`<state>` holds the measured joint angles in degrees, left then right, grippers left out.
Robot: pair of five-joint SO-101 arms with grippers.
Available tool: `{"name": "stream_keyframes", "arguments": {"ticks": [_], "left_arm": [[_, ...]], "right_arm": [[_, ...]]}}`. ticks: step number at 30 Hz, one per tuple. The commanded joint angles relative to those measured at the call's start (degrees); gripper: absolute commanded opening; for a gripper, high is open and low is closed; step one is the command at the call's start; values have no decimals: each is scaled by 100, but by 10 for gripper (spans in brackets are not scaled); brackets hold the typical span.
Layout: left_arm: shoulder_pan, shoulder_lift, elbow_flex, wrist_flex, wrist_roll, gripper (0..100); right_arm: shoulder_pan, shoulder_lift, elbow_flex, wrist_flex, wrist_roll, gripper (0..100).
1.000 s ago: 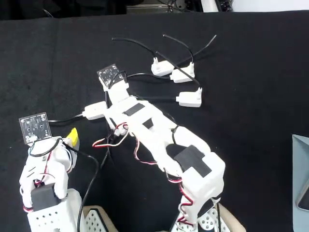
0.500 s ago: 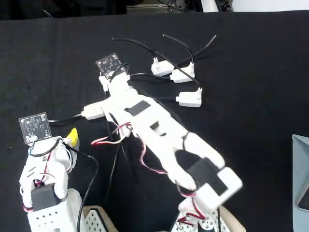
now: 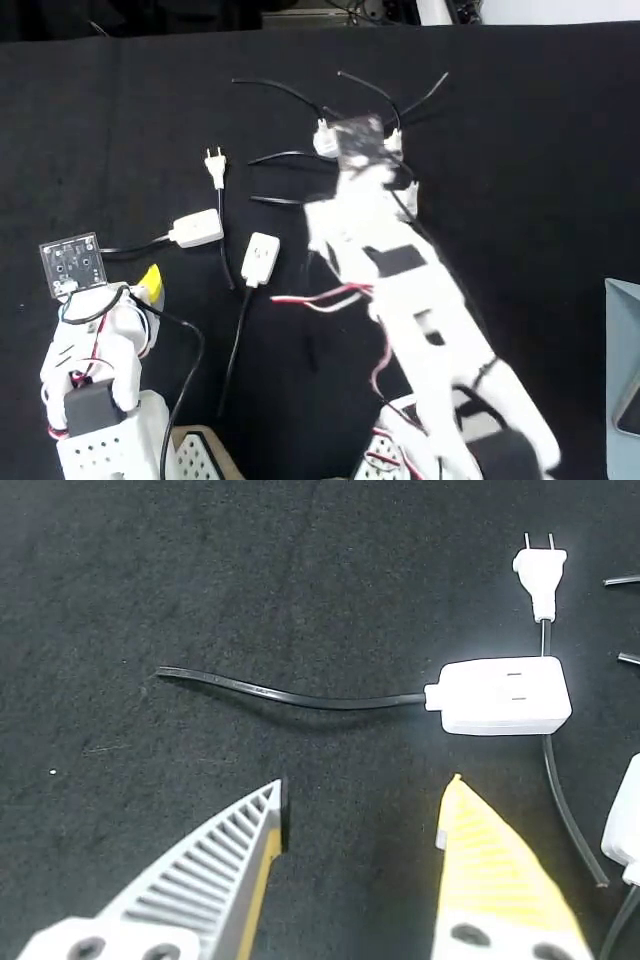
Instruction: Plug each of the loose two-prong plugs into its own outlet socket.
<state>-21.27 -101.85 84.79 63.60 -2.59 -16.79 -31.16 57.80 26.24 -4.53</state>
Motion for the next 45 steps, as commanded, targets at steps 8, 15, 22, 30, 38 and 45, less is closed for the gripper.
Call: {"name": "stream_keyframes", "arguments": {"ticks": [8, 15, 22, 30, 38, 45], "left_arm": [[-57, -26, -40, -246, 18, 252], [-57, -26, -40, -246, 18, 252], [-57, -26, -40, -246, 18, 252], [-57, -26, 127, -519, 18, 252], [-57, -26, 127, -510, 18, 252], [-57, -26, 127, -510, 18, 252]], "right_arm": [[1196, -1305, 198, 1319, 1776, 155], [1020, -1499, 242, 1802, 4035, 156], [659, -1490, 189, 2224, 5582, 156], [484, -514, -813, 3156, 5389, 248], [475, 1604, -2378, 3560, 5591, 286], [466, 2677, -3020, 3552, 6286, 286]]}}
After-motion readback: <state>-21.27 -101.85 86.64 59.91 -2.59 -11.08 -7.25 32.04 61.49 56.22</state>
